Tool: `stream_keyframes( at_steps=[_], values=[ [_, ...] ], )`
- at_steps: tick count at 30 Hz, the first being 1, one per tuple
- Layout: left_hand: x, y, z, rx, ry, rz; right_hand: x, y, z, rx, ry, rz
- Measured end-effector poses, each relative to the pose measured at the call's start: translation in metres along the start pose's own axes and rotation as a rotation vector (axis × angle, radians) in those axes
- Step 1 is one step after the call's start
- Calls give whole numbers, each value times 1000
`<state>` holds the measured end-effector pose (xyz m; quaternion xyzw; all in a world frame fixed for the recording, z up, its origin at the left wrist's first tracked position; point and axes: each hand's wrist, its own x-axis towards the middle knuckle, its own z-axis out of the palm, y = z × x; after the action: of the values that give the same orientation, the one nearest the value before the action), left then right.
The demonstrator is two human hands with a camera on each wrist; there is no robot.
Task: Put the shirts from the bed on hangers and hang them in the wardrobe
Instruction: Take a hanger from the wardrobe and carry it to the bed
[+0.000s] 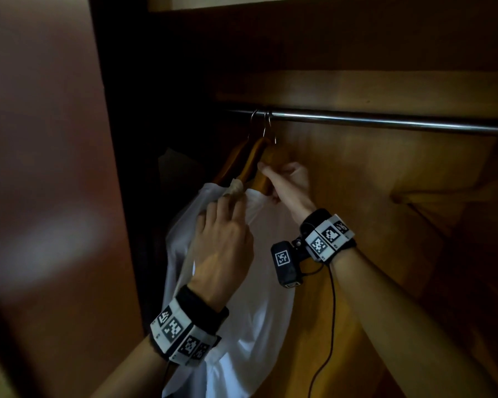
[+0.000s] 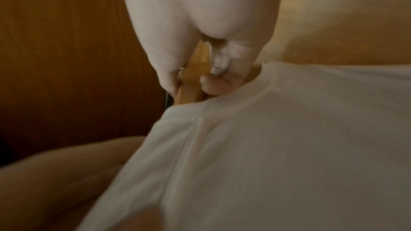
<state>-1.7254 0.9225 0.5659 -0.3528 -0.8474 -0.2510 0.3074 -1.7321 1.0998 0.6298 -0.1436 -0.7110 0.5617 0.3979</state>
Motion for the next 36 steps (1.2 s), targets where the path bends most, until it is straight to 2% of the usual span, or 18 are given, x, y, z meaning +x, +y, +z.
stream_keyframes(
  at_steps=[10,16,20,24,29,31,34,36],
  values=[
    [1,-5,-1,72,-15,-14,1,13,11,28,-20,3],
    [5,7,-2,-2,51,36,-2,14,4,-68,8,7],
    [3,28,-7,-44,100,96,-14,9,-29,-156,-20,-4],
    [-2,71,-8,-408,197,240,-45,-4,-97,-285,130,-82],
    [-13,148,16,-811,-28,282,-114,-38,-191,-592,446,-163],
    [-20,183,36,-939,-165,312,-146,-54,-217,-667,542,-214],
    [-35,233,70,-1041,-466,331,-179,-70,-243,-822,576,-200],
    [-46,259,85,-1157,-663,330,-191,-73,-253,-917,545,-66]
  ],
)
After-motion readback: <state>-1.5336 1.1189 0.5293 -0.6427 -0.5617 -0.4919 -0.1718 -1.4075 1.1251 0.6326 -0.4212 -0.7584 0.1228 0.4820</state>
